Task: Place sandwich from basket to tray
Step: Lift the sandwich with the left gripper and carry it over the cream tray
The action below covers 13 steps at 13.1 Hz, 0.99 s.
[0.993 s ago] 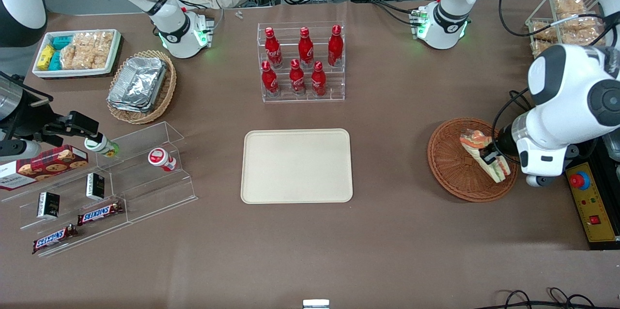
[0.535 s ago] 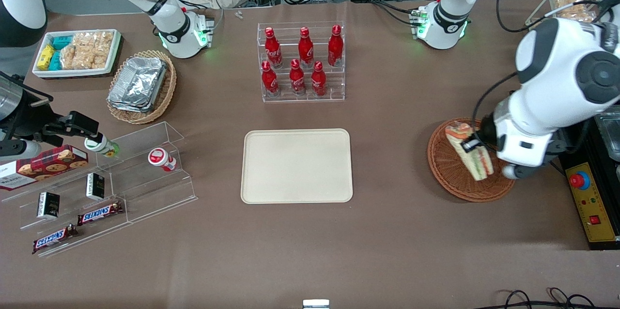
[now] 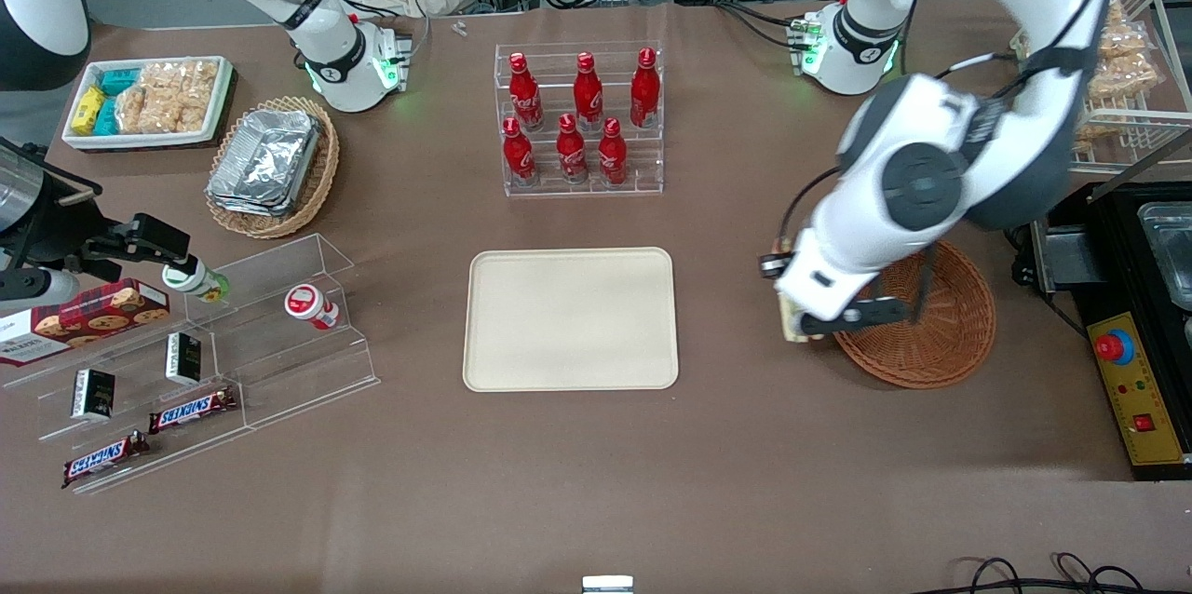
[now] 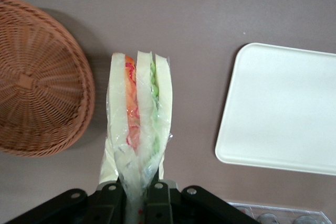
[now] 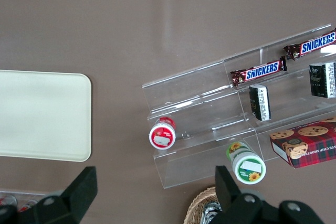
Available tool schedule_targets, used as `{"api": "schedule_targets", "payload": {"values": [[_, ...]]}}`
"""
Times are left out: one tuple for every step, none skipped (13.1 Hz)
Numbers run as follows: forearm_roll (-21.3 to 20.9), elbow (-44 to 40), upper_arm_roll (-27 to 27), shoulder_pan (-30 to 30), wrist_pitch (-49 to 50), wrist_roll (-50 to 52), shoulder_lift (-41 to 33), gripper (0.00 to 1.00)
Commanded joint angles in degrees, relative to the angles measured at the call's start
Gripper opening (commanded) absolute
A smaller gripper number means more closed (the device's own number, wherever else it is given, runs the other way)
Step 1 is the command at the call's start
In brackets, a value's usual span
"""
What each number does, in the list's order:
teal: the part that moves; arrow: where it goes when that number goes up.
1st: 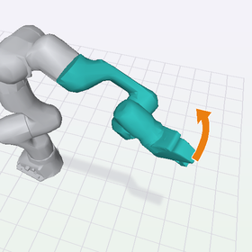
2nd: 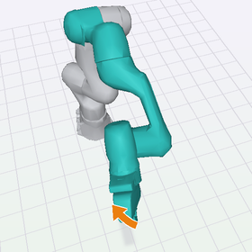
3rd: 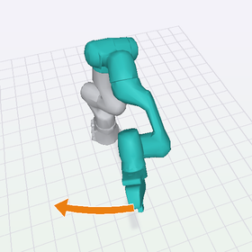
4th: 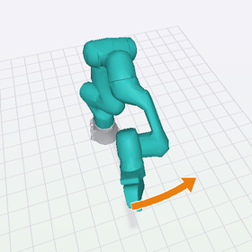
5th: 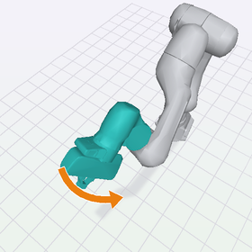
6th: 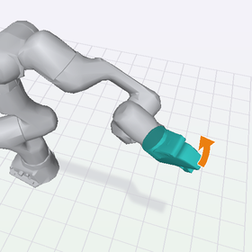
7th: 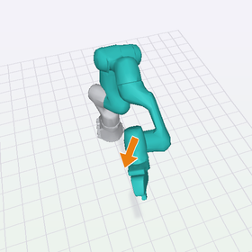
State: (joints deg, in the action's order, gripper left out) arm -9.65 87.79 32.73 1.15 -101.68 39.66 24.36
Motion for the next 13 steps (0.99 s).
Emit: {"api": "schedule_targets", "payload": {"values": [[-3.3,-3.2,0.0,-5.7,-3.8,5.5,6.6,0.0],[-3.4,-3.2,-0.1,-7.9,-6.8,6.3,8.3,0.0],[-3.4,-3.2,-0.2,-9.0,-9.8,6.9,9.9,0.0],[-3.3,-3.2,-0.2,-9.4,-11.9,7.4,11.3,0.0],[-3.3,-3.2,-0.2,-9.7,-13.5,7.4,12.6,0.0],[-3.4,-3.2,-0.2,-11.0,-15.5,7.4,13.8,0.0],[-3.4,-3.2,-0.3,-11.8,-17.6,7.4,15.0,0.0],[-3.4,-3.2,-0.3,-12.2,-19.4,7.4,16.2,0.0],[-3.6,-3.2,-0.4,-12.9,-21.1,7.3,17.2,0.0],[-4.8,-3.2,-0.4,-13.2,-22.2,7.3,18.2,0.0],[-6.3,-3.2,-0.4,-13.2,-22.8,7.4,19.3,0.0],[-7.5,-3.2,-0.4,-13.3,-23.1,7.5,20.2,0.0],[-7.8,-3.1,-0.4,-13.2,-23.3,7.5,20.6,0.0]]}}
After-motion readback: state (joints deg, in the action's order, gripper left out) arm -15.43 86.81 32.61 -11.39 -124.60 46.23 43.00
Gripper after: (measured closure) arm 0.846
